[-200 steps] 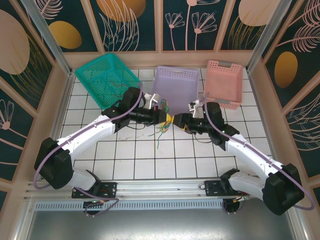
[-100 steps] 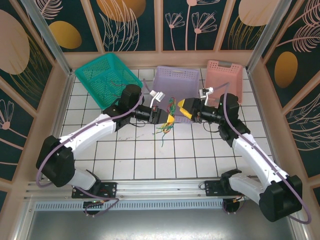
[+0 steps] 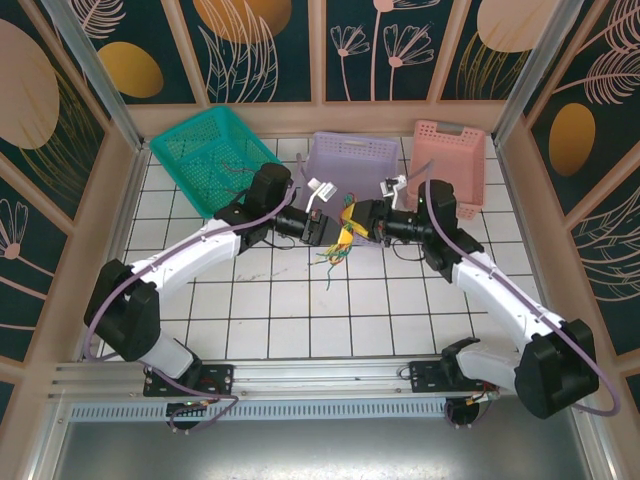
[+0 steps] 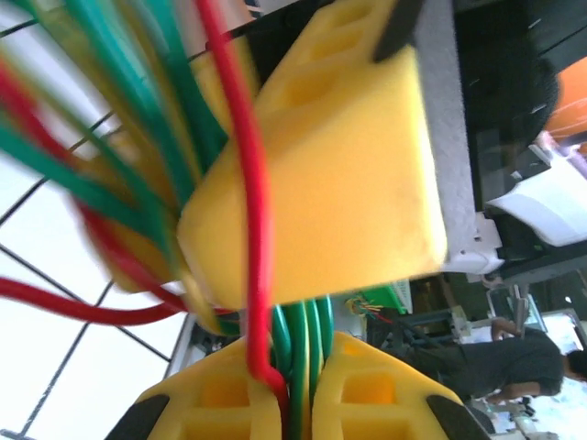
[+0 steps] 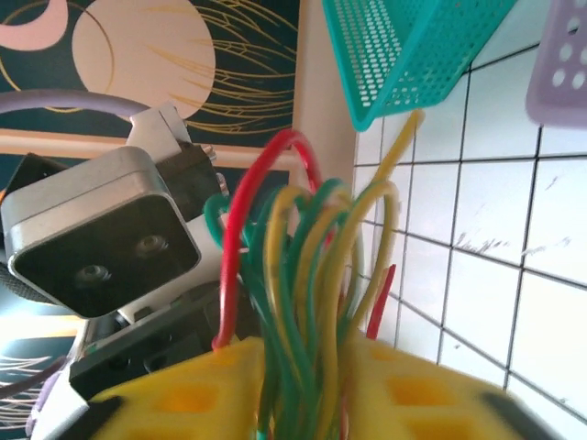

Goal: Untangle the cables

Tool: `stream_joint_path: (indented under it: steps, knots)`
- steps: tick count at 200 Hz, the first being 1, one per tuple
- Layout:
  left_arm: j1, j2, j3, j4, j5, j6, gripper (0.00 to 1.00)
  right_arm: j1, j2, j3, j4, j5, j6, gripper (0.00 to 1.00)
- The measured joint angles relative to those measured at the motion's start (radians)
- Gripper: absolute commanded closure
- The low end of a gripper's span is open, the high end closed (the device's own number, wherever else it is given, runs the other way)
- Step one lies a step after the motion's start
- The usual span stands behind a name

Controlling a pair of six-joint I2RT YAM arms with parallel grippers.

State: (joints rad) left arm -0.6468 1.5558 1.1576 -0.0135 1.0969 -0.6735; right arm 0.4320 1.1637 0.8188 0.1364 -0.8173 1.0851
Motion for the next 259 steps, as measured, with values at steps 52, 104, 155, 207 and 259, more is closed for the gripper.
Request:
stream_joint_path:
  steps: [52,104,155,207,259]
  knots:
    - [-0.039,0.056,0.182,-0.326,-0.286,0.230,1.00,0.027,0.095,0.240,-0.424,0.236,-0.091,1.00]
    - [-0.229,0.082,0.283,-0.485,-0.895,0.365,1.00,0.069,0.180,0.421,-0.780,0.491,0.027,1.00]
    - [-0.327,0.080,0.266,-0.473,-1.337,0.343,1.00,0.048,0.270,0.529,-0.900,0.430,0.233,1.00]
    - [-0.409,0.030,0.152,-0.401,-1.427,0.543,1.00,0.031,0.253,0.477,-0.945,0.353,0.327,0.91]
    - [-0.354,-0.067,0.077,-0.440,-1.200,0.560,1.00,-0.116,0.086,0.370,-0.915,0.446,0.146,0.27]
